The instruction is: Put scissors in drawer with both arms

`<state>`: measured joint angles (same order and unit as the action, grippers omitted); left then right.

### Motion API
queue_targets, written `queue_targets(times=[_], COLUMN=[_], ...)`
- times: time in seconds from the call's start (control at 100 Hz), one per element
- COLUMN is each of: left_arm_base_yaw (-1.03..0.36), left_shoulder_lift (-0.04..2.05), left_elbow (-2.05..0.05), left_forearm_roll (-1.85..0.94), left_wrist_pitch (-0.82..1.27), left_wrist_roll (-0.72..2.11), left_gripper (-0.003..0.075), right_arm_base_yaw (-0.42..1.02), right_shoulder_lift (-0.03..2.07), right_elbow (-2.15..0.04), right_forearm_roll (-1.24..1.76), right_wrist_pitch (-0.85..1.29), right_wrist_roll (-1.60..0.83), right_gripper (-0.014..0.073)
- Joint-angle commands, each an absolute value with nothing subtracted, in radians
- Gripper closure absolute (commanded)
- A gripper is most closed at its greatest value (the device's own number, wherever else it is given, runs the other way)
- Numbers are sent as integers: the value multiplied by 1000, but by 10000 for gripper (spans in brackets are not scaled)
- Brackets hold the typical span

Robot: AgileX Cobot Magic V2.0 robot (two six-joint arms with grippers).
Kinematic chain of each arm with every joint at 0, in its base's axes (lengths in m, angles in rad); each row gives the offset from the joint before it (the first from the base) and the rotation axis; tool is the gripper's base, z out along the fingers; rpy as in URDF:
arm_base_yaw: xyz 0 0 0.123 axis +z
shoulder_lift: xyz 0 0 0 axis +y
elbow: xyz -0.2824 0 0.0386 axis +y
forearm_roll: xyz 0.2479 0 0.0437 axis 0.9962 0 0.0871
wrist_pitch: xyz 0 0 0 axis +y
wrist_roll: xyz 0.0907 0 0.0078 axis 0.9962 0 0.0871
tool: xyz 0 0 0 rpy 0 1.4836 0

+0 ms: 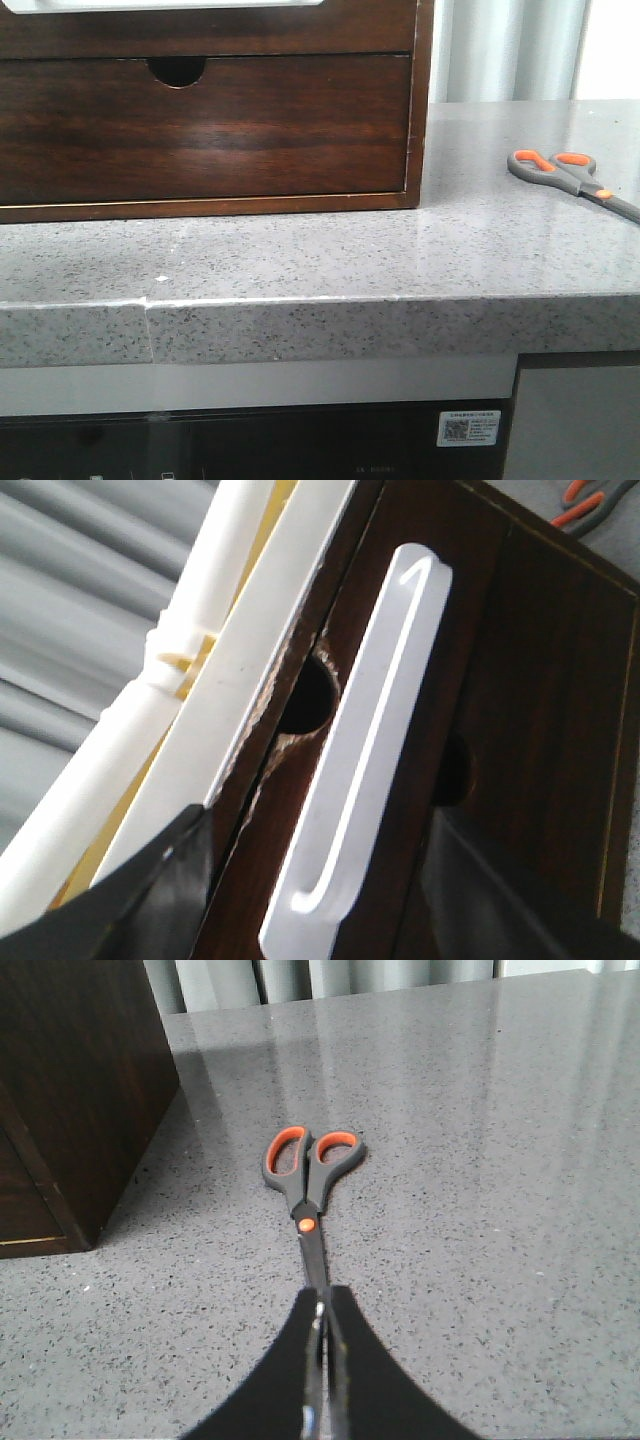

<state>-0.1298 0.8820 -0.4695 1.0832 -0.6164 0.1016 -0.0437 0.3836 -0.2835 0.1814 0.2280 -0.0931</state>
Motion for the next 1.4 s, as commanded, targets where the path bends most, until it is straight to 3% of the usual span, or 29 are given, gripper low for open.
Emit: queue_targets(times=[0.0,0.25,0.7,0.79,0.99,1.39], left_arm_base_yaw=[-175,-251,-255,-255,-255,-255], left_shoulder_lift=[928,1044,1161,1172,1172,1132], left_elbow=[-531,-603,-687,-687,-687,-652], left_forearm_roll=[1055,1042,1035,1035,1046,1096], left_wrist_pitch=[-642,-556,-509,-506,-504,-507], left_wrist_roll=[143,188,248,260,262,264], left_gripper=[320,320,330,407,719,716], right_arm_base_yaw=[-50,-50,-50,-50,-50,-50], right_shoulder_lift=[399,399,399,399,399,399], right_elbow=[-321,-321,-321,-321,-321,-321], right_forearm_roll=[180,180,180,180,180,182], right_wrist_pitch=[144,144,144,144,146,144], right_wrist_roll=[-97,-97,-97,-97,-97,-97], right_gripper=[718,718,718,718,718,718])
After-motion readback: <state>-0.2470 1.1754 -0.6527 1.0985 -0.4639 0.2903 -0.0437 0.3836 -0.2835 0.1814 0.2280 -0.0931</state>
